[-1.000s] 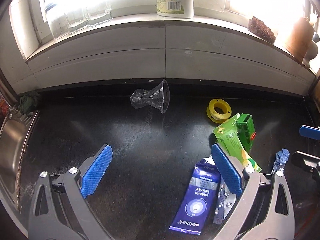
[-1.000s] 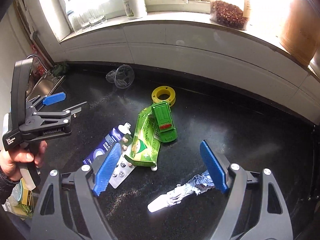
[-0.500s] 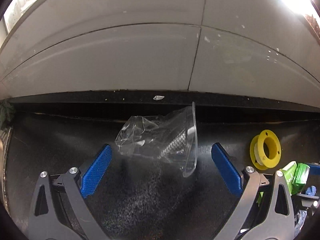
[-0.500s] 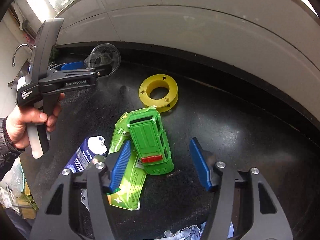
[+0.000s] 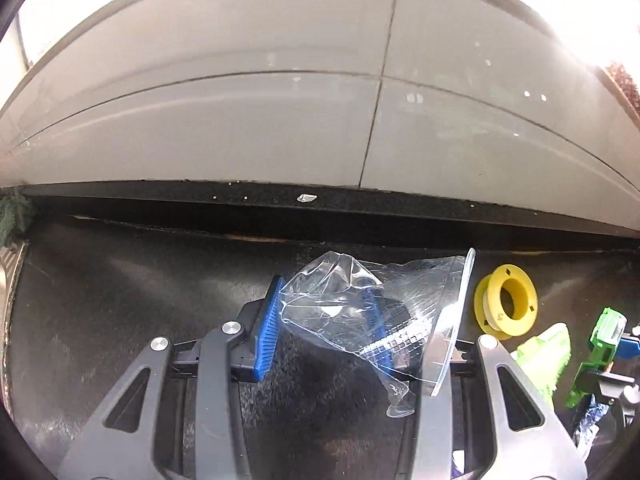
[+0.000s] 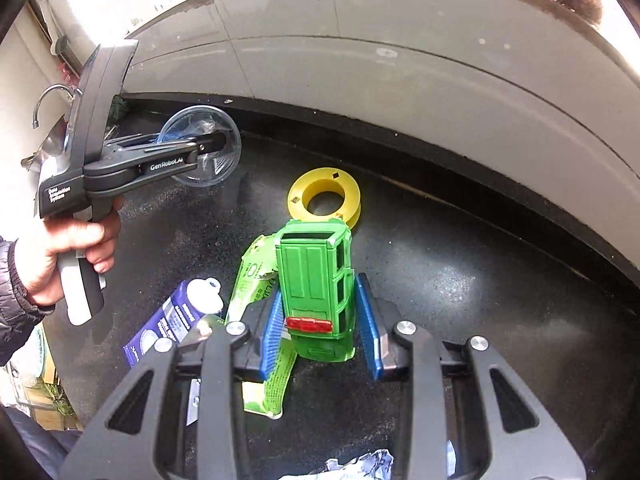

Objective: Collect trash
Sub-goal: 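Grasp the clear plastic bag with the left gripper while the right gripper grasps the green toy car, then carry both items over the black bin and open both grippers to drop them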

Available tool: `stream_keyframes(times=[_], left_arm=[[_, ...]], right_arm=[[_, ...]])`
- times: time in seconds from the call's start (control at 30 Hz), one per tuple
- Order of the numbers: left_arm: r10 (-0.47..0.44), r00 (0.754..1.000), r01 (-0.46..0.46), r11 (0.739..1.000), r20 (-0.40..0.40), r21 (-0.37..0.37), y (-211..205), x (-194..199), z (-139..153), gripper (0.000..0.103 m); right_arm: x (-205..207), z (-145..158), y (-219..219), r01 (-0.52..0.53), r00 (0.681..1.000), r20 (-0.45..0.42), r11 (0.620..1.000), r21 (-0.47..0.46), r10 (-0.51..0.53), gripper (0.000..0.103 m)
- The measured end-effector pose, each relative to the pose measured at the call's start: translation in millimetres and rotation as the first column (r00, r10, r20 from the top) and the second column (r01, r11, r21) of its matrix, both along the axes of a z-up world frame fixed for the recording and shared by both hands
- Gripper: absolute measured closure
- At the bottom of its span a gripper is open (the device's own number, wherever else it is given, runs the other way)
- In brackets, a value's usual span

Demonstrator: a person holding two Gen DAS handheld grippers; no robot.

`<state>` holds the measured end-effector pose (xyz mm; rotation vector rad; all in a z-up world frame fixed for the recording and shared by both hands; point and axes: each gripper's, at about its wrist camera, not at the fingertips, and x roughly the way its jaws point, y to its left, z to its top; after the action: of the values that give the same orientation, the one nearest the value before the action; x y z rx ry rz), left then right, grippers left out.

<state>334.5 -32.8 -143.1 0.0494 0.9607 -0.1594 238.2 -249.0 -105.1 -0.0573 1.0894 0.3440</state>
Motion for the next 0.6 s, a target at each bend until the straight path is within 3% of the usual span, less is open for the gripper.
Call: stream_keyframes(times=[0.3,0.47,0.6], left_arm=[[0.01,0.999,-0.01,1.0,0.035,-0.002,7,-96,56,0.064],[0.013,1.0,-0.013,1.0,0.021,-0.011,12,-175,71,0.064],[0.014,1.0,-0.014,1.0,0.016,-0.009,15,-214,77,0.064]], right_arm=[[-66,43,0,0.024,0.998,0.056,1.0,0.009,-0.025,0.069],[-110,53,4,0.024,0.997,0.076,1.0,0.01,-0.024,0.069],[-135,61,3,0.02,0.996,0.091,1.0,0.012,-0.021,0.069]])
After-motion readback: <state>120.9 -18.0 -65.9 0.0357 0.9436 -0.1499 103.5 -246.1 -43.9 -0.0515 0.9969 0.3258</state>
